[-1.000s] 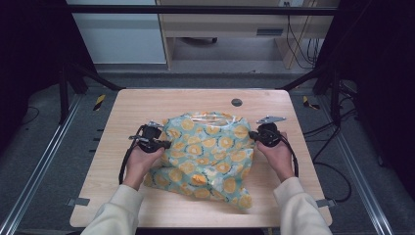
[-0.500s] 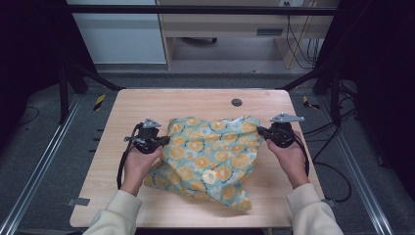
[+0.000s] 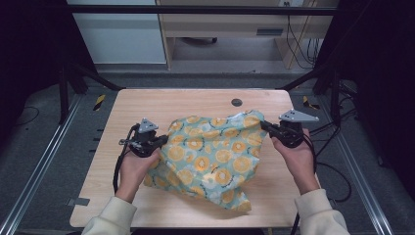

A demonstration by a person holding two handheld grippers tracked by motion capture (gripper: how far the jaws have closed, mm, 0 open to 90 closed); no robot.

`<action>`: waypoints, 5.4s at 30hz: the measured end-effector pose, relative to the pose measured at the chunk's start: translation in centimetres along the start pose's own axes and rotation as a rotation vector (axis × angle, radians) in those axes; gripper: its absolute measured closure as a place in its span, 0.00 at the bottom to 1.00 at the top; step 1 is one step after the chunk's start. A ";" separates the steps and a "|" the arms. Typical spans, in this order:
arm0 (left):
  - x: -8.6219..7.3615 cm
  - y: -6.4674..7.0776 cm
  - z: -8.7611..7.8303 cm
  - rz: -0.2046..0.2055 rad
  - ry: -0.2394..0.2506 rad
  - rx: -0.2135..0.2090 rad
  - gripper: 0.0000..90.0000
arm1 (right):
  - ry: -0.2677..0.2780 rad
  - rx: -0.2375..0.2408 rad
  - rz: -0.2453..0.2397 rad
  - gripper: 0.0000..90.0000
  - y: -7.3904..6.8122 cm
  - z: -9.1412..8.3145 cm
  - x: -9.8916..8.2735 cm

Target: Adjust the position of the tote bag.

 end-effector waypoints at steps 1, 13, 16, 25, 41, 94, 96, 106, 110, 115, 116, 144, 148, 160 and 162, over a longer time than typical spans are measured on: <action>-0.2 0.1 -0.2 0.002 0.008 -0.002 1.00 | 0.003 0.000 -0.006 1.00 -0.1 -0.2 0.0; -1.5 0.5 -1.5 -0.004 0.075 0.013 1.00 | 0.067 0.017 -0.035 1.00 -1.9 -2.9 -0.5; -1.9 0.7 -1.9 0.001 0.094 0.018 1.00 | 0.090 0.027 -0.045 1.00 -2.7 -3.9 -1.1; -3.5 1.8 -3.6 0.008 0.143 0.018 1.00 | 0.130 0.046 -0.062 1.00 -4.6 -6.2 -3.5; -5.8 2.1 -4.1 0.011 0.183 -0.010 1.00 | 0.132 0.078 -0.036 1.00 -5.7 -5.9 -7.2; -11.8 4.5 -3.8 0.161 0.071 -0.111 1.00 | 0.006 0.155 -0.098 1.00 -8.6 -5.5 -13.3; -11.7 4.3 -4.4 0.150 0.097 -0.107 1.00 | 0.029 0.145 -0.093 1.00 -8.5 -5.8 -12.8; -12.6 4.8 -7.9 0.127 0.231 -0.160 1.00 | 0.151 0.179 -0.087 1.00 -8.6 -8.5 -11.8; -13.0 5.1 -8.1 0.145 0.229 -0.171 1.00 | 0.161 0.187 -0.093 1.00 -8.7 -8.8 -12.1; -14.7 5.8 -6.4 0.210 0.085 -0.256 1.00 | 0.087 0.216 -0.125 1.00 -9.0 -8.3 -13.8; -14.9 5.9 -6.0 0.225 0.058 -0.260 1.00 | 0.072 0.226 -0.132 1.00 -9.0 -8.2 -14.1; -11.2 5.1 2.2 0.339 -0.087 0.000 1.00 | -0.254 0.196 -0.252 1.00 -9.9 -1.6 -15.5; -10.9 4.7 2.5 0.327 -0.082 0.005 1.00 | -0.250 0.191 -0.249 1.00 -9.8 -1.5 -15.3; -10.1 3.6 3.6 0.277 -0.090 0.023 1.00 | -0.218 0.120 -0.208 1.00 -8.3 -0.2 -13.7; -10.2 3.6 3.6 0.275 -0.095 0.022 1.00 | -0.217 0.117 -0.200 1.00 -8.1 0.0 -13.5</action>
Point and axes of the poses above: each handheld gripper's, and its own axes: z roughly forward along the jaws, x roughly out of its top, y roughly to its right, the point moved 5 cm from there along z, roughly forward along the jaws, and after that the axes turned 13 degrees about -y, right-handed, at the moved point
